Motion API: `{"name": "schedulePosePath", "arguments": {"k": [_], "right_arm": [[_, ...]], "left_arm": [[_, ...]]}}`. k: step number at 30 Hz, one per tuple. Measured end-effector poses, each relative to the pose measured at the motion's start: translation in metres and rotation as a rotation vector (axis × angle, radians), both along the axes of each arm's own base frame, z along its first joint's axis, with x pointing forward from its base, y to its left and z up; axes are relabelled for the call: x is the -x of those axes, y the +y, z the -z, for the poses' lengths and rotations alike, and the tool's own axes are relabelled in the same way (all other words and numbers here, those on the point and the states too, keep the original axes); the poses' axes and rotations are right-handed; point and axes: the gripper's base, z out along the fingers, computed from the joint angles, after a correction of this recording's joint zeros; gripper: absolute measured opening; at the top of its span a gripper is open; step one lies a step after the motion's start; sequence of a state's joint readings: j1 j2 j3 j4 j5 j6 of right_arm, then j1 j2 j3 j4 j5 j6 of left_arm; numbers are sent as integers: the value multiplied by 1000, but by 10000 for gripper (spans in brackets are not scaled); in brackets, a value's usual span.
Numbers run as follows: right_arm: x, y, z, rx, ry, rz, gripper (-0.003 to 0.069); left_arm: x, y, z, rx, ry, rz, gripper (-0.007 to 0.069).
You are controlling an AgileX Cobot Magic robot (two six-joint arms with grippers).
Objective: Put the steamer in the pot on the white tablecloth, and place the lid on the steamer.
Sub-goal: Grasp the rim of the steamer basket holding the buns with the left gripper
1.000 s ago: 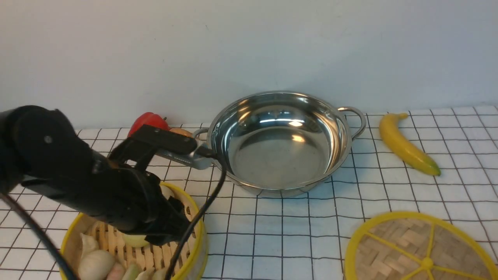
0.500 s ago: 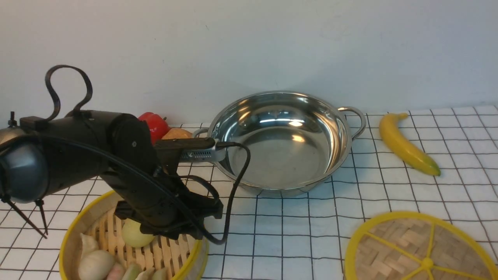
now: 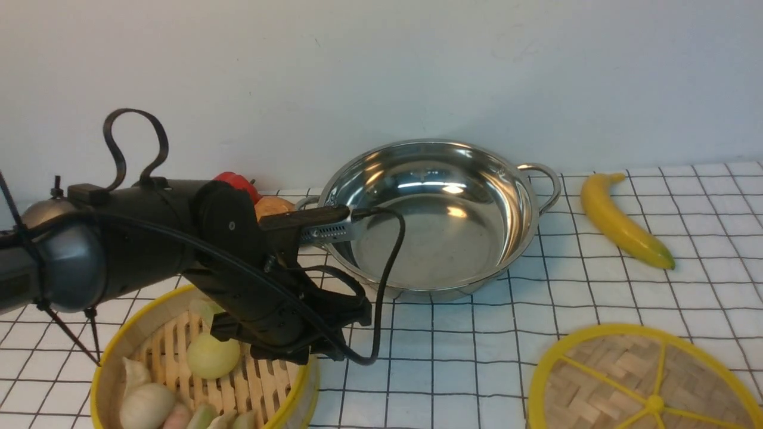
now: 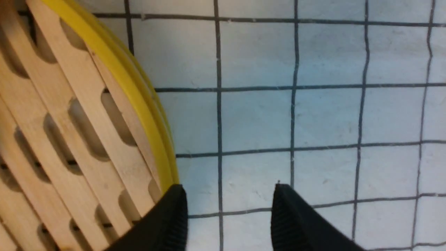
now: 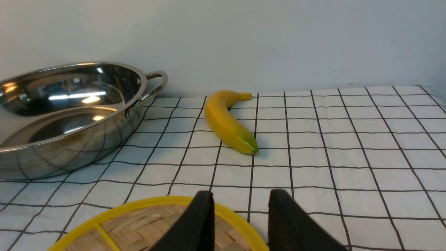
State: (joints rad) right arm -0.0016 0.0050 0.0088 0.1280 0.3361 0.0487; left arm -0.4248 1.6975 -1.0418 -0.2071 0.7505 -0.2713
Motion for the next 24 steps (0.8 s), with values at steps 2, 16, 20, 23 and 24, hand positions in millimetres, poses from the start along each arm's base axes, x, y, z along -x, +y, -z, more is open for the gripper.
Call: {"name": "schedulePosePath", "arguments": {"k": [2, 16, 20, 23, 24], "right_arm": [[0, 0, 0, 0, 0, 0, 240], [0, 0, 0, 0, 0, 0, 240], [0, 0, 0, 0, 0, 0, 240], [0, 0, 0, 0, 0, 0, 240], [0, 0, 0, 0, 0, 0, 240]], "left_arm": [[-1, 0, 3, -12, 2, -5, 316], [0, 3, -18, 8, -87, -67, 316], [4, 4, -32, 29, -132, -61, 316], [6, 7, -33, 0, -120, -47, 316], [6, 8, -32, -13, -115, -41, 316]]}}
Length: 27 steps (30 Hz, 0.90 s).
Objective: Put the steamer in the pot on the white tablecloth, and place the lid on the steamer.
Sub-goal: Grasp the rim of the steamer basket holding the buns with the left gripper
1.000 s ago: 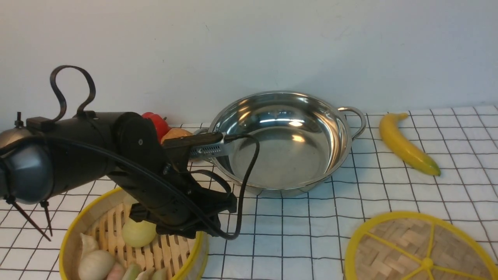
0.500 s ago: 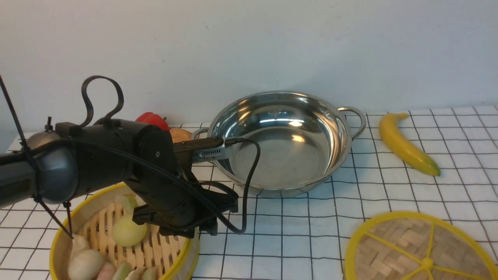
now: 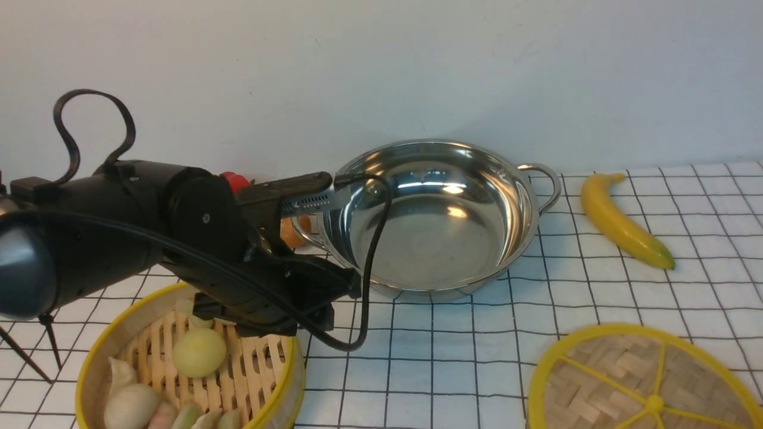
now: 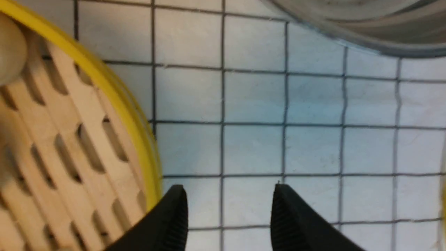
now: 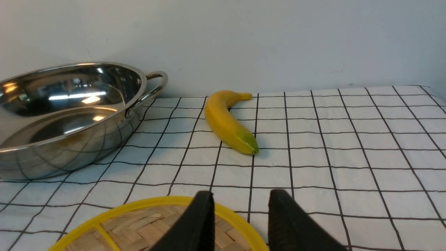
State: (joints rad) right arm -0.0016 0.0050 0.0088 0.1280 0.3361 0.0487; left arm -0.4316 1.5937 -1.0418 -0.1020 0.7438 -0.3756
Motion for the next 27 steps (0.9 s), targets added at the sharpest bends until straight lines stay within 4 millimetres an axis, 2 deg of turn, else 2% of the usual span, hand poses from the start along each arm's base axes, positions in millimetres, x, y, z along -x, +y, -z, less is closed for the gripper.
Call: {"name": "schedulePosePath", "arguments": {"k": [6, 10, 15, 16, 20, 27], "right_arm": [[0, 0, 0, 0, 0, 0, 240], [0, 0, 0, 0, 0, 0, 240], [0, 0, 0, 0, 0, 0, 240], [0, 0, 0, 0, 0, 0, 240], [0, 0, 0, 0, 0, 0, 240], [0, 0, 0, 0, 0, 0, 240]], "left_arm": [[0, 6, 2, -68, 4, -6, 316], [0, 10, 4, -124, 11, -11, 287], [-3, 11, 14, -160, 41, -5, 239], [-5, 10, 21, -165, 63, -6, 237], [-7, 8, 31, -173, 93, -7, 257], [-10, 7, 34, -161, 72, -8, 303]]}}
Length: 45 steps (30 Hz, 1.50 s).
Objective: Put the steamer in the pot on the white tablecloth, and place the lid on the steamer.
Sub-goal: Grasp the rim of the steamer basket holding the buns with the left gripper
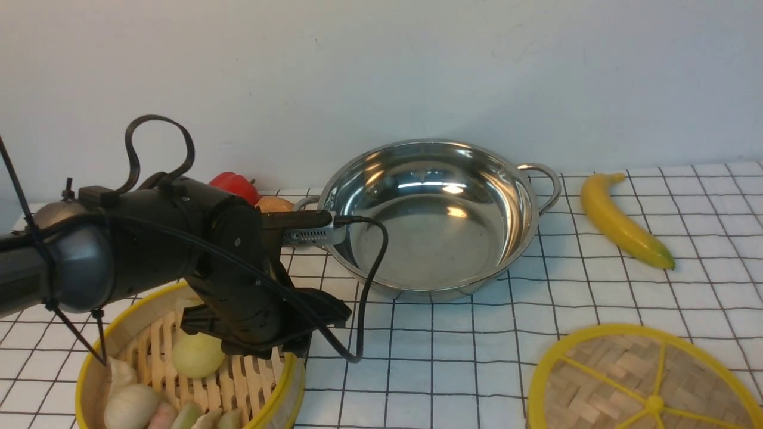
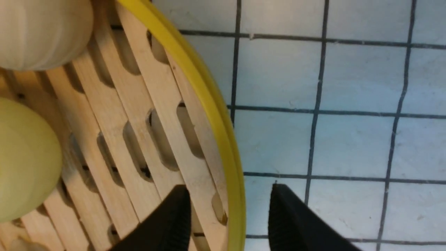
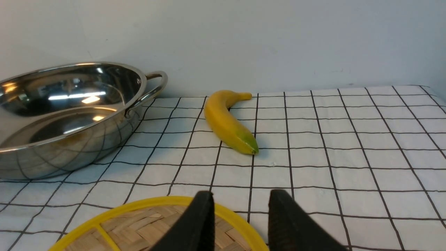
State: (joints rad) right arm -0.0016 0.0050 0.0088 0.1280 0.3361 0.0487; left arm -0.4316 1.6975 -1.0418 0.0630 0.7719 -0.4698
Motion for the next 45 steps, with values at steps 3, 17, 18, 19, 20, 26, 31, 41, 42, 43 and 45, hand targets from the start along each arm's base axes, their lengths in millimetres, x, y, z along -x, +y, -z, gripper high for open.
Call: {"name": "schedulePosePath", "arguments": {"k": [3, 17, 18, 19, 20, 26, 31, 41, 42, 43, 45], "right_arm": [[0, 0, 0, 0, 0, 0, 240], [0, 0, 0, 0, 0, 0, 240], [0, 0, 0, 0, 0, 0, 240], [0, 0, 0, 0, 0, 0, 240], [0, 0, 0, 0, 0, 0, 240], [0, 0, 0, 0, 0, 0, 240], [0, 0, 0, 0, 0, 0, 240], [0, 0, 0, 0, 0, 0, 240], [0, 0, 0, 0, 0, 0, 240], [0, 0, 0, 0, 0, 0, 240], [0, 0, 0, 0, 0, 0, 240]], "left_arm": [[-2, -1, 5, -2, 5, 1, 303], [-7, -3, 18, -5, 14, 2, 266], [-7, -3, 18, -5, 14, 2, 262], [-7, -3, 18, -5, 14, 2, 230], [-7, -3, 18, -5, 14, 2, 204], [-6, -4, 18, 3, 19, -8, 69], [-6, -4, 18, 4, 23, -11, 50], [-5, -3, 18, 0, 31, -16, 50], [-5, -3, 18, 0, 32, -16, 50], [-5, -3, 18, -3, 38, -16, 50], [-4, -3, 18, -6, 41, -16, 50]]}}
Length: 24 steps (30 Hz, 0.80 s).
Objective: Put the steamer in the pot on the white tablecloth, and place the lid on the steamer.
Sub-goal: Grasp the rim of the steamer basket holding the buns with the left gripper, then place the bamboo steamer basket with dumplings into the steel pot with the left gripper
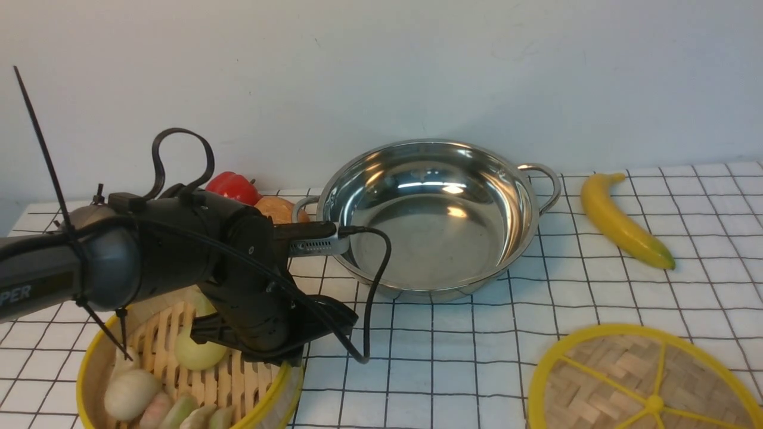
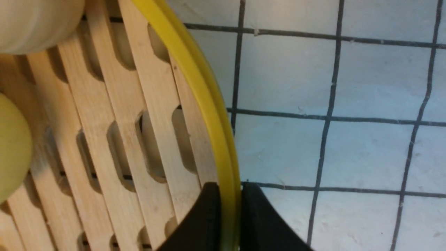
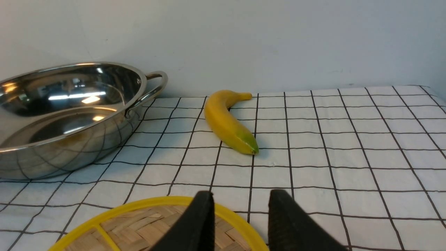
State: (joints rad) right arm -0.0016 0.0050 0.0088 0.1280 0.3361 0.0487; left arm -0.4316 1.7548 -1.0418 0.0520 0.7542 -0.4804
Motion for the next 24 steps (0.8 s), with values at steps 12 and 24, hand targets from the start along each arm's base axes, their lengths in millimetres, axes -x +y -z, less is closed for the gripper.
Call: {"name": "schedulePosePath", "arguments": {"k": [12, 24], "right_arm": [[0, 0, 0, 0, 0, 0, 240], [0, 0, 0, 0, 0, 0, 240]], "left_arm": [[6, 12, -41, -127, 42, 64, 78], [-14, 13, -111, -221, -56, 164, 92]]}}
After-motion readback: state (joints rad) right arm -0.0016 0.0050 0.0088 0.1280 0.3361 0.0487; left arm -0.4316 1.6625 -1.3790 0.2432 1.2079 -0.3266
